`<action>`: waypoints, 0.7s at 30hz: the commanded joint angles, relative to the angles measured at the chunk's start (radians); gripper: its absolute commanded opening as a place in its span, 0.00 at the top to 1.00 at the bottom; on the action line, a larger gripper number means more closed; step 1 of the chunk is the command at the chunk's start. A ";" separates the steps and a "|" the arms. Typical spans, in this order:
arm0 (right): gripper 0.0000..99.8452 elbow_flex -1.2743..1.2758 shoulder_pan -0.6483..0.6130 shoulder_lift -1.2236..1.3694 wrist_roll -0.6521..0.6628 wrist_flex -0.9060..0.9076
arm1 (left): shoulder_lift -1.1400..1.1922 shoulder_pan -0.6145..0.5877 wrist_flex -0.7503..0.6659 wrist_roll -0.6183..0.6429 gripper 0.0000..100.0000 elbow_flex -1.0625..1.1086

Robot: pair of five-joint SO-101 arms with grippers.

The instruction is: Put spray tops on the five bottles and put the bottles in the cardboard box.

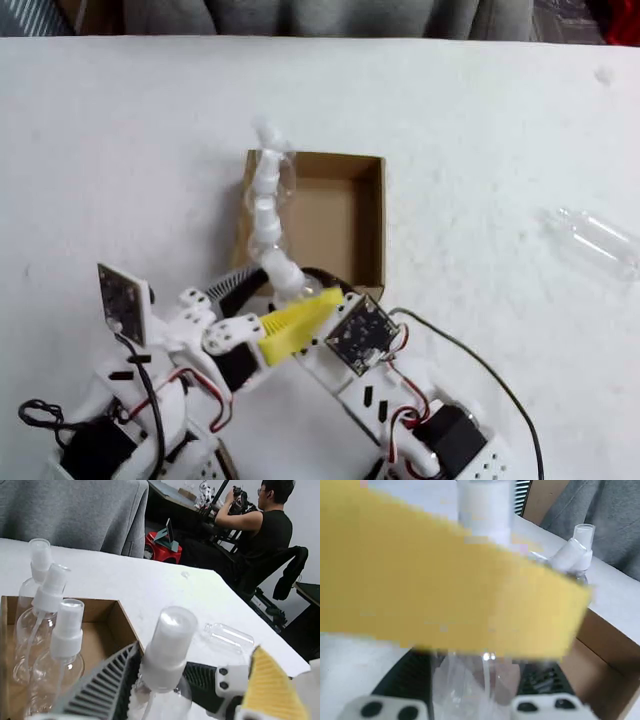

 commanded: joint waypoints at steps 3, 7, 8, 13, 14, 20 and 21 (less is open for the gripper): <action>0.98 -0.066 0.077 -0.004 -0.005 -0.012 | -0.001 0.005 0.049 -0.009 0.63 -0.048; 0.98 -0.080 0.165 -0.002 -0.003 -0.012 | -0.001 0.005 0.137 -0.011 0.63 -0.149; 0.98 -0.086 0.185 -0.002 -0.003 -0.012 | -0.001 0.005 0.164 -0.011 0.63 -0.181; 0.98 -0.114 0.278 -0.002 -0.005 -0.012 | -0.001 -0.002 0.290 -0.100 0.63 -0.293; 0.98 -0.121 0.295 -0.002 -0.005 -0.012 | -0.001 -0.021 0.301 -0.120 0.63 -0.298; 0.98 -0.196 0.384 -0.001 -0.006 -0.024 | 0.001 -0.120 0.301 -0.178 0.63 -0.281; 0.98 -0.218 0.397 0.001 -0.008 -0.036 | 0.001 -0.114 0.301 -0.180 0.63 -0.278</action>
